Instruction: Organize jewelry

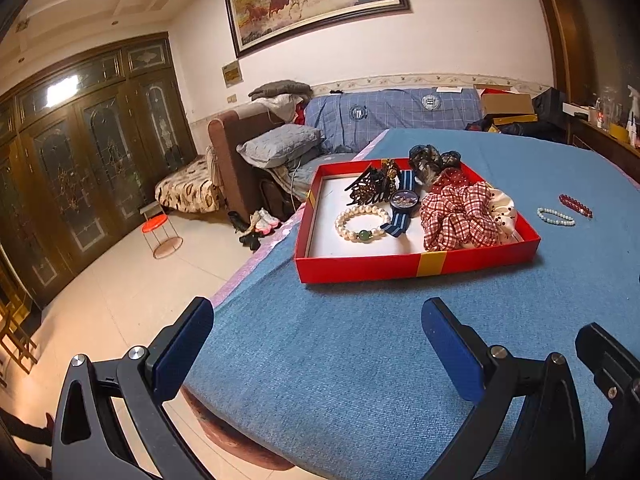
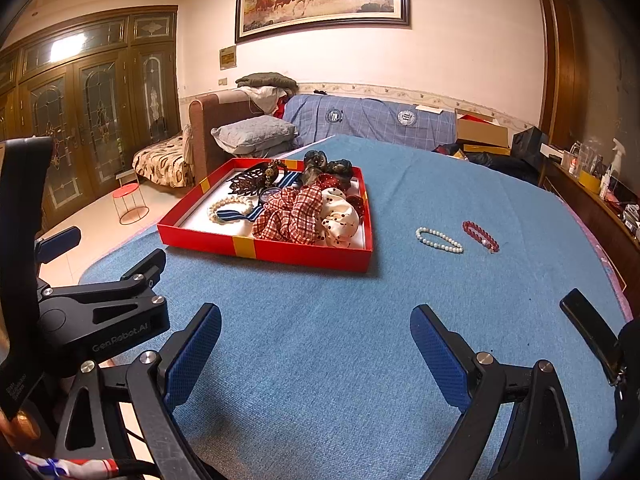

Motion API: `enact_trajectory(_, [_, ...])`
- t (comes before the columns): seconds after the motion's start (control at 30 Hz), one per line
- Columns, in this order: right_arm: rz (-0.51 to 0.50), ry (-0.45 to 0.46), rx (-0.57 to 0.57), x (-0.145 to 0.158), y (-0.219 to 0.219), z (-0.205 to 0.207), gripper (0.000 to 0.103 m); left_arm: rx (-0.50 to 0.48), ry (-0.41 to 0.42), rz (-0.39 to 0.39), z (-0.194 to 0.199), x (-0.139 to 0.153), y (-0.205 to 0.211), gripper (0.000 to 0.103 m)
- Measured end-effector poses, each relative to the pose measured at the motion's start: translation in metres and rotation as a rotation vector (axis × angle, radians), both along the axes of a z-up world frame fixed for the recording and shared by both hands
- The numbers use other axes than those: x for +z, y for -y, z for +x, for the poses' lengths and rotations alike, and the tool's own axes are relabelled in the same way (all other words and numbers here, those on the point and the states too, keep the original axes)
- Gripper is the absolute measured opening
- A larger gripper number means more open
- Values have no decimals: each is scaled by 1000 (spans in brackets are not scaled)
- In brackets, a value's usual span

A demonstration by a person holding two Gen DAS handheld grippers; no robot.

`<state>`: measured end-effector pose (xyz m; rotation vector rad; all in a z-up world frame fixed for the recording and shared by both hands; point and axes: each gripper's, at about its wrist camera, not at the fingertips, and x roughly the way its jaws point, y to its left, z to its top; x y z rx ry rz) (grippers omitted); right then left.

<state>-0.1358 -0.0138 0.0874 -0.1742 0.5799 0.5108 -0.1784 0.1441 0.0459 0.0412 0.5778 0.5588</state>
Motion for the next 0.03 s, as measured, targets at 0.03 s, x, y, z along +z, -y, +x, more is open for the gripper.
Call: enact_trajectory(0.03, [0,1,-1,0,0,0,98,2,-2,7,0,1,1,103])
